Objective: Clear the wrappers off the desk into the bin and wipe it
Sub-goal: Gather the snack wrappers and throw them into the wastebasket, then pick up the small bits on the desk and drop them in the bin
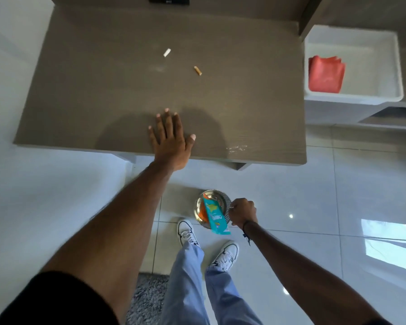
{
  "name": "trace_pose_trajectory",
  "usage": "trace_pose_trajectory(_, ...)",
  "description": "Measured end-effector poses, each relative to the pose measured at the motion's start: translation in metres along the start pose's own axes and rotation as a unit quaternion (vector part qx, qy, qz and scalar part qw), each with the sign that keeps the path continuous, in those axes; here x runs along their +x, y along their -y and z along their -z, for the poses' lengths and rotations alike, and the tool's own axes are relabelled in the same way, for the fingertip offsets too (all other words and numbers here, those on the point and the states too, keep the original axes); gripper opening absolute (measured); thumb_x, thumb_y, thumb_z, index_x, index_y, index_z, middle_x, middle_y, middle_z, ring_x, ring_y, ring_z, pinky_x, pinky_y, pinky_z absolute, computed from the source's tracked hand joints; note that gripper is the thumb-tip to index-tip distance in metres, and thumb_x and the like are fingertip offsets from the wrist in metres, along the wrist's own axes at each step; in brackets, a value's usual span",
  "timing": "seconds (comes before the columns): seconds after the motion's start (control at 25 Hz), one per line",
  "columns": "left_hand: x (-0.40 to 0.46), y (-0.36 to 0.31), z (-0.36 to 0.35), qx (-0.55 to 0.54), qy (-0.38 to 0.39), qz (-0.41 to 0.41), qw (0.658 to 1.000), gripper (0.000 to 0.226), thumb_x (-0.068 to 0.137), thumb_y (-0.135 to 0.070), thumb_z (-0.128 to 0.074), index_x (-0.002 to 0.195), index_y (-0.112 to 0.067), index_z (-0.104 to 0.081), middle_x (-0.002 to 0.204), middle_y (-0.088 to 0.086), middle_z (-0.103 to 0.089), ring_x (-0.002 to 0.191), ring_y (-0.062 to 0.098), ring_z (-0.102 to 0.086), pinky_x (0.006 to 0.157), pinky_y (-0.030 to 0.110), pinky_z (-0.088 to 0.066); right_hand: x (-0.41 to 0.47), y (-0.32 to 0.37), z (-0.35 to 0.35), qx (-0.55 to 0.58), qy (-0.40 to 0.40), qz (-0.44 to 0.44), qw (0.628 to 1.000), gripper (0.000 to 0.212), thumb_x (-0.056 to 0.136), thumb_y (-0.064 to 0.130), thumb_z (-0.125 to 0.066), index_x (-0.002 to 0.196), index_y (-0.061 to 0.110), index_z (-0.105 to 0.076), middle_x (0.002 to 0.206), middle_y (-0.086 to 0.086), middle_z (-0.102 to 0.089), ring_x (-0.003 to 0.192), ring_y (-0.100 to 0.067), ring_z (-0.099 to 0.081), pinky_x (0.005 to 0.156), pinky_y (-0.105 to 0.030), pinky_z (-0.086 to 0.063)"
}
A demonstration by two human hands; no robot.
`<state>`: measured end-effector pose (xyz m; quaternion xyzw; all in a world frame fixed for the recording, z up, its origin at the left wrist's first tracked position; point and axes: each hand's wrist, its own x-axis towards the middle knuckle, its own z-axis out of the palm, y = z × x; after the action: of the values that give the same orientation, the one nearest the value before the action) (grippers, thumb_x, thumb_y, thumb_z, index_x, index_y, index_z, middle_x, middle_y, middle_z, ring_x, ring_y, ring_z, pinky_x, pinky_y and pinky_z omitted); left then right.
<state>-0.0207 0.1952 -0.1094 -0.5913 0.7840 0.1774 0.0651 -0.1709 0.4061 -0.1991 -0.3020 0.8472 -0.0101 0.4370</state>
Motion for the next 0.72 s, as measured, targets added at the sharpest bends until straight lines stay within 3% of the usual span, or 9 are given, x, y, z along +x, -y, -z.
trace_pose_trajectory(0.16,0.003,0.003,0.001,-0.016,0.017,-0.005,1.0,0.079,0.105,-0.053,-0.025,0.163,-0.009,0.005,0.171,0.014,0.017,0.159,0.038,0.014,0.128,0.062,0.004,-0.029,0.001,0.023,0.007,-0.021,0.015,1.0,0.031,0.083,0.013,-0.05,0.095,0.011,-0.079,0.093,-0.017,-0.076,0.083,-0.037,-0.074,0.077,-0.037,-0.063)
trace_pose_trajectory(0.32,0.0,0.002,0.003,-0.029,0.016,-0.002,0.999,0.079,0.104,-0.052,-0.03,0.163,-0.009,0.0,0.173,0.014,0.01,0.16,0.038,0.008,0.128,0.062,0.0,-0.051,0.039,0.045,0.002,-0.077,0.137,0.987,0.021,0.085,0.017,-0.057,0.089,0.016,-0.077,0.089,-0.006,-0.078,0.083,-0.028,-0.072,0.071,-0.029,-0.054)
trace_pose_trajectory(0.4,-0.004,0.004,0.012,-0.022,-0.02,-0.014,0.999,0.076,0.103,-0.051,-0.038,0.162,-0.009,-0.016,0.172,0.014,-0.009,0.159,0.039,-0.011,0.126,0.059,-0.014,-0.06,0.069,0.062,0.034,-0.139,0.224,0.964,0.014,0.083,0.022,-0.062,0.088,0.021,-0.075,0.081,0.003,-0.077,0.071,-0.017,-0.07,0.065,-0.027,-0.054)
trace_pose_trajectory(0.48,0.001,0.013,0.024,-0.007,-0.079,-0.026,0.997,0.062,0.099,-0.046,-0.046,0.151,-0.012,-0.041,0.16,0.016,-0.039,0.144,0.038,-0.04,0.114,0.052,-0.036,-0.06,0.105,0.085,0.062,-0.228,0.309,0.921,0.008,0.082,0.025,-0.065,0.086,0.026,-0.071,0.075,0.009,-0.072,0.06,-0.007,-0.062,0.057,-0.021,-0.05)
trace_pose_trajectory(0.6,0.045,0.027,0.05,-0.042,-0.094,-0.022,0.994,0.043,0.095,-0.031,-0.055,0.133,-0.011,-0.056,0.139,0.017,-0.055,0.124,0.037,-0.053,0.103,0.047,-0.046,-0.033,0.172,0.131,0.072,-0.321,0.371,0.869,0.012,0.085,0.02,-0.069,0.097,0.02,-0.071,0.086,0.003,-0.071,0.07,-0.011,-0.064,0.061,-0.023,-0.051)
trace_pose_trajectory(0.72,0.103,0.031,0.077,-0.073,-0.085,-0.003,0.994,0.046,0.095,-0.02,-0.059,0.137,-0.003,-0.051,0.14,0.022,-0.051,0.13,0.039,-0.05,0.111,0.046,-0.04,0.013,0.246,0.169,-0.002,-0.298,0.305,0.905,0.04,0.088,0.023,-0.065,0.125,0.009,-0.065,0.113,-0.011,-0.067,0.1,-0.03,-0.065,0.083,-0.04,-0.055)
